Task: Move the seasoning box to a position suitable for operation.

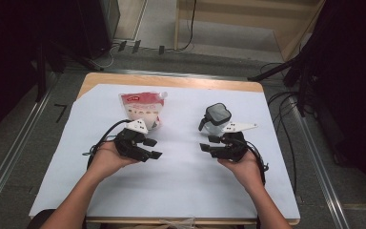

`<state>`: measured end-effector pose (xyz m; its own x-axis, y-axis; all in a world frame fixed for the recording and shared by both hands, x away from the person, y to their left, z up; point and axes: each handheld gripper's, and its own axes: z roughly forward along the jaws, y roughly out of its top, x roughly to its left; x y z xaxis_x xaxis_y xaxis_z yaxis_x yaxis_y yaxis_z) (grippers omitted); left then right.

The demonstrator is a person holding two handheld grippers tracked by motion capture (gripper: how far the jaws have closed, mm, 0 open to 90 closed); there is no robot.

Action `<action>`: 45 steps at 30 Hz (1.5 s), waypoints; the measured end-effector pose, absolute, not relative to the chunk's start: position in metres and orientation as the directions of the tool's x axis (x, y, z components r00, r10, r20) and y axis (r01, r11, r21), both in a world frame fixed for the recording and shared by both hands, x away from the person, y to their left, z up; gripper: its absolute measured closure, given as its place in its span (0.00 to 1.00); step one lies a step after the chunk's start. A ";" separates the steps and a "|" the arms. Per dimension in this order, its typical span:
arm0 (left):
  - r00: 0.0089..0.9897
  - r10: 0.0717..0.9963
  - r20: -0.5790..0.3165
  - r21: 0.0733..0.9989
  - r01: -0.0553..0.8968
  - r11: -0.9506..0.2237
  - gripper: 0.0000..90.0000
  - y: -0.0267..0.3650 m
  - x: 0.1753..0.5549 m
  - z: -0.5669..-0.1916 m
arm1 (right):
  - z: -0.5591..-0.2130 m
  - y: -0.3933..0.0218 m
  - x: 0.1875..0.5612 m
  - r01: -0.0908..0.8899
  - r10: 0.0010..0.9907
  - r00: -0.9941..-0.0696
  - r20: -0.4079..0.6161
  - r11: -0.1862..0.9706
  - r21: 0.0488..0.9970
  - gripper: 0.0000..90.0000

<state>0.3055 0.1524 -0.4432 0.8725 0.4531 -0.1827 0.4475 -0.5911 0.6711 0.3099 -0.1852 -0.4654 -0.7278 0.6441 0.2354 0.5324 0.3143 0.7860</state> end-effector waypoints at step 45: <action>0.844 0.472 -0.253 0.706 0.495 -0.507 0.49 0.168 0.308 -0.435 | -0.461 -0.199 0.309 0.510 0.685 -0.704 0.185 0.307 0.804 0.44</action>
<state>0.3085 0.1681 -0.4353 0.8445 0.4721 -0.2530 0.4948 -0.5066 0.7061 0.3094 -0.1988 -0.4605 -0.7043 0.6854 0.1850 0.5100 0.3070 0.8035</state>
